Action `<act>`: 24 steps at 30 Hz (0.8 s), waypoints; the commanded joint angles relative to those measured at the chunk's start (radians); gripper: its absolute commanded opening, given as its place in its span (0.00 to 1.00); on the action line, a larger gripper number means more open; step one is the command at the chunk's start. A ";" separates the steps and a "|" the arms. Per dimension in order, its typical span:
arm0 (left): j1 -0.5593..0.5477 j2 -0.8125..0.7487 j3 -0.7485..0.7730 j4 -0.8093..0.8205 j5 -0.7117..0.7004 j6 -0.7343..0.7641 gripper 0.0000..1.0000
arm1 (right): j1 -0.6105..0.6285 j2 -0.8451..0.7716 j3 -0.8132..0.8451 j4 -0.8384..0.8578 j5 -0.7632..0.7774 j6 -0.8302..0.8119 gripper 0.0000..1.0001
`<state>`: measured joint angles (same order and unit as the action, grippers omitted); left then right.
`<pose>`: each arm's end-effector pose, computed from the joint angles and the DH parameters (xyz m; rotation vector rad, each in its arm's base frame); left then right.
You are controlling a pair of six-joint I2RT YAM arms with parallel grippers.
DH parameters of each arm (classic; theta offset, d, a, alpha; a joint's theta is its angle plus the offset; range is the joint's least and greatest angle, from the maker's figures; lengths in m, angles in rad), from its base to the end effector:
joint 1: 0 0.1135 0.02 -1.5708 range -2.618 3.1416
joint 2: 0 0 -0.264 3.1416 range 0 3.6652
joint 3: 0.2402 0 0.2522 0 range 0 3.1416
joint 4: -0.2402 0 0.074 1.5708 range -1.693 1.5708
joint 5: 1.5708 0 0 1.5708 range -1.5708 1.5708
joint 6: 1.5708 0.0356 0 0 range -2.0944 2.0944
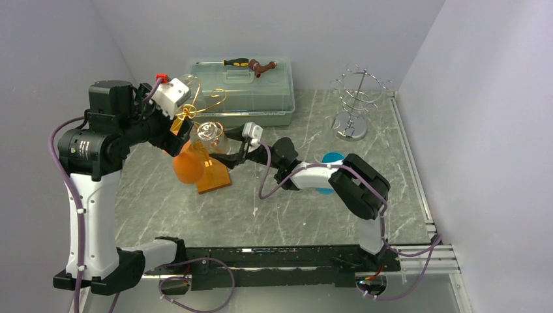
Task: Place the wine glass upside down on the wine glass rack
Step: Turn the wine glass upside down at the wine rack.
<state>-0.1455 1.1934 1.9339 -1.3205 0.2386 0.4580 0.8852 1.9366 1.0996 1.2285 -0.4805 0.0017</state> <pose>0.1510 -0.0306 0.5090 0.7643 1.9916 -0.0731 0.2536 0.3360 0.2586 -0.9225 0.9090 1.0490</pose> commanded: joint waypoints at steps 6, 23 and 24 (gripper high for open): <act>-0.003 0.012 0.008 0.040 -0.012 -0.014 0.98 | -0.011 -0.042 -0.049 0.297 0.057 0.101 0.00; -0.003 0.014 0.009 0.047 0.002 -0.015 0.99 | -0.012 -0.001 -0.069 0.214 0.094 0.150 0.44; -0.003 0.013 0.010 0.048 0.002 -0.015 0.99 | -0.012 -0.005 -0.069 0.200 0.090 0.148 0.48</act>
<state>-0.1455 1.2083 1.9297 -1.2987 0.2375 0.4576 0.8776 1.9499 1.0206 1.3743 -0.3935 0.1318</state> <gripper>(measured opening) 0.986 0.686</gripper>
